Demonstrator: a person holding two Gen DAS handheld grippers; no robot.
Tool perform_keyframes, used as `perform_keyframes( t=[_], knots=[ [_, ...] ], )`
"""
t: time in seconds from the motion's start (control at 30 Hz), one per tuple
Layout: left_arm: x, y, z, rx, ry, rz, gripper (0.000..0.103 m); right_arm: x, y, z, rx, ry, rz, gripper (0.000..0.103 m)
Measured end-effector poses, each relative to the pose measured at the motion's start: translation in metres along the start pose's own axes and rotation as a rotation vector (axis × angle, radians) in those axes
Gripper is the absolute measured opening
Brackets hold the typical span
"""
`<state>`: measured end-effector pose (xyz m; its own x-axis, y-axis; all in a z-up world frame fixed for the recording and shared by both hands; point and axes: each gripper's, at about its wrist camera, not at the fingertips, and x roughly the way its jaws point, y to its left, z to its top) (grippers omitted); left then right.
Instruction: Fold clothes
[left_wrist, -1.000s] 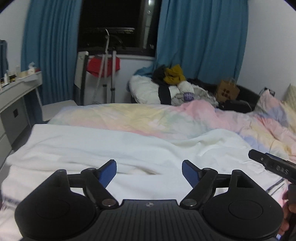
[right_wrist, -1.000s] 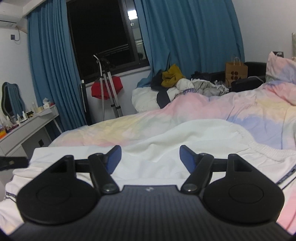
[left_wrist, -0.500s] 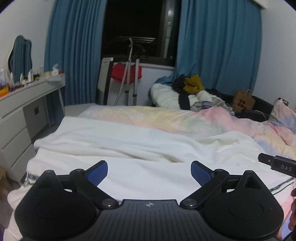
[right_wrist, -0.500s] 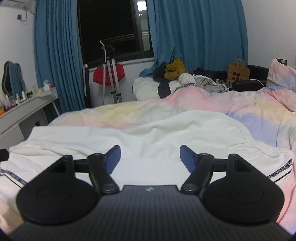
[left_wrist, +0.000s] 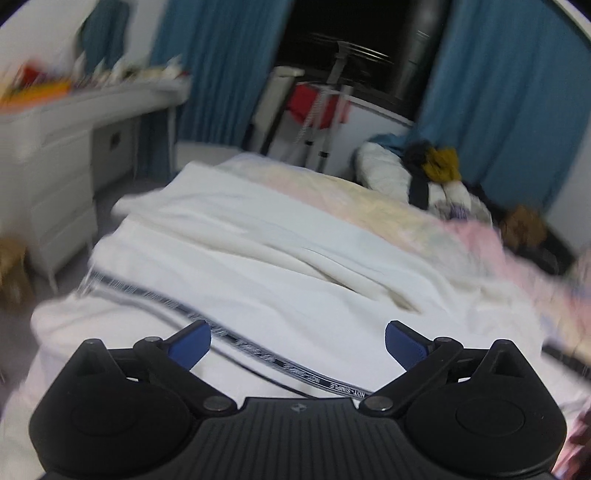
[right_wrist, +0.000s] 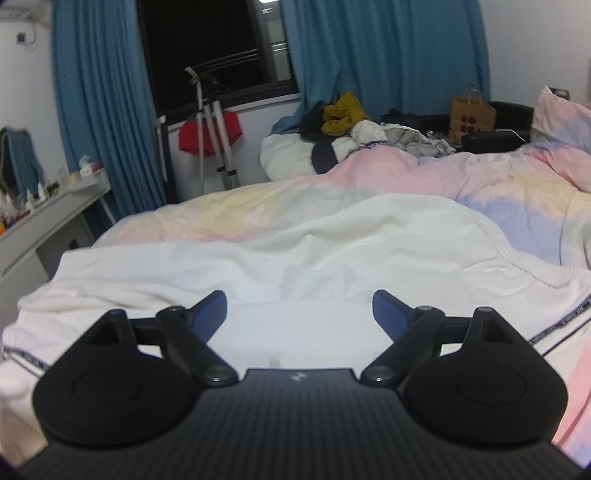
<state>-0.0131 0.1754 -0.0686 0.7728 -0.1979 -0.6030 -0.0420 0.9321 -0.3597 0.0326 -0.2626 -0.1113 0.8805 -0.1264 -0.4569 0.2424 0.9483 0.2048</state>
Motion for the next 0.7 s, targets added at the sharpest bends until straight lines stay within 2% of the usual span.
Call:
perform_keyframes(
  t=[0.1,0.13,0.27,0.43,0.53,0.7],
  knots=[
    [-0.022,0.053,0.011,-0.189,-0.025,-0.031,0.102,-0.002,-0.014,0.003,0.078,-0.023,-0.010,0.087],
    [-0.020,0.068,0.012,-0.243,-0.009,-0.021,0.102,-0.003,-0.019,0.004,0.109,-0.029,-0.015,0.087],
    [-0.005,0.128,0.014,-0.455,0.068,0.033,0.099,-0.001,-0.043,0.008,0.239,-0.034,-0.006,0.087],
    [0.029,0.172,0.004,-0.706,0.211,-0.047,0.091,-0.003,-0.071,0.013,0.324,-0.056,-0.042,0.087],
    [0.037,0.185,-0.002,-0.769,0.222,-0.078,0.087,-0.009,-0.101,0.018,0.441,-0.071,-0.049,0.087],
    [0.044,0.197,-0.011,-0.827,0.212,-0.136,0.070,-0.032,-0.170,0.020,0.629,-0.098,-0.043,0.087]
  ],
)
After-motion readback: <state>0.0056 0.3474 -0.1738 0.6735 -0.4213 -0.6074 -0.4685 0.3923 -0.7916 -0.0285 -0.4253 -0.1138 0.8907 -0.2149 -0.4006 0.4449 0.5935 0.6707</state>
